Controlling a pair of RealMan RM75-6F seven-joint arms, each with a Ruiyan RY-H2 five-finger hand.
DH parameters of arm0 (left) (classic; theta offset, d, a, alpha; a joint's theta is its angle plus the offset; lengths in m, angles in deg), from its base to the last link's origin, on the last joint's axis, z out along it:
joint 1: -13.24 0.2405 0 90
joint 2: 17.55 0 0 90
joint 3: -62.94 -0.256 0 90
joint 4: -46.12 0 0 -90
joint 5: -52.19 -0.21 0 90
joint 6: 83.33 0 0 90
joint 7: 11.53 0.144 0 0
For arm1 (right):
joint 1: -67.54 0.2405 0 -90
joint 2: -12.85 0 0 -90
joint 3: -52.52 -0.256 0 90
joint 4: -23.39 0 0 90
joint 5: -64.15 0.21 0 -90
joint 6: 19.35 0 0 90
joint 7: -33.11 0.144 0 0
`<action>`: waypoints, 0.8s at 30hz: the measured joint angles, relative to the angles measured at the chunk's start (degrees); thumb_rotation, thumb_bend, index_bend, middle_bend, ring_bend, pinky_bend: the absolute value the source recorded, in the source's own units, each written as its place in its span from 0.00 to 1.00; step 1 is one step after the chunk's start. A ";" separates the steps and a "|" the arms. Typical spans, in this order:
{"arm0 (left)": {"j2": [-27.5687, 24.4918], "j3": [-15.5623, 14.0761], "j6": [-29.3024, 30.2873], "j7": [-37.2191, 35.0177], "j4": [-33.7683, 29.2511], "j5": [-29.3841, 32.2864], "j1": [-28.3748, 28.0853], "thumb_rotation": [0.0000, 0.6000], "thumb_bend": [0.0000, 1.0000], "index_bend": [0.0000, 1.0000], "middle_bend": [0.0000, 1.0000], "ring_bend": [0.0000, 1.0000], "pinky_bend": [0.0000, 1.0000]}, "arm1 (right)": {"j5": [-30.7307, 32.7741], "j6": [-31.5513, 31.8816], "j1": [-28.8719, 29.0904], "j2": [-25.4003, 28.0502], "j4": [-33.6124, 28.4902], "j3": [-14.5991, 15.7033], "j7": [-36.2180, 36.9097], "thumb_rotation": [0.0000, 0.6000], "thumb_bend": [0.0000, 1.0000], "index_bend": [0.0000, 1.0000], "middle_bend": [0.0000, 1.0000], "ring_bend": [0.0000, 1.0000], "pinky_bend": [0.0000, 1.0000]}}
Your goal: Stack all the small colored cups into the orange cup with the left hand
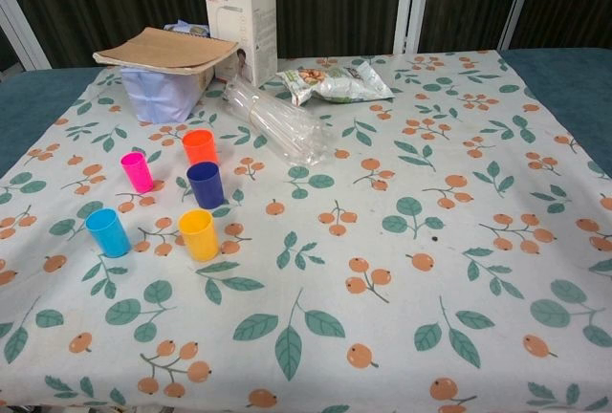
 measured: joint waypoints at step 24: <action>16.93 12.72 -13.83 3.87 -3.41 11.51 -14.20 1.00 0.40 0.26 1.00 1.00 1.00 | 1.73 -0.56 0.29 -0.22 0.00 -0.77 -0.14 1.00 0.20 0.00 0.00 0.00 0.00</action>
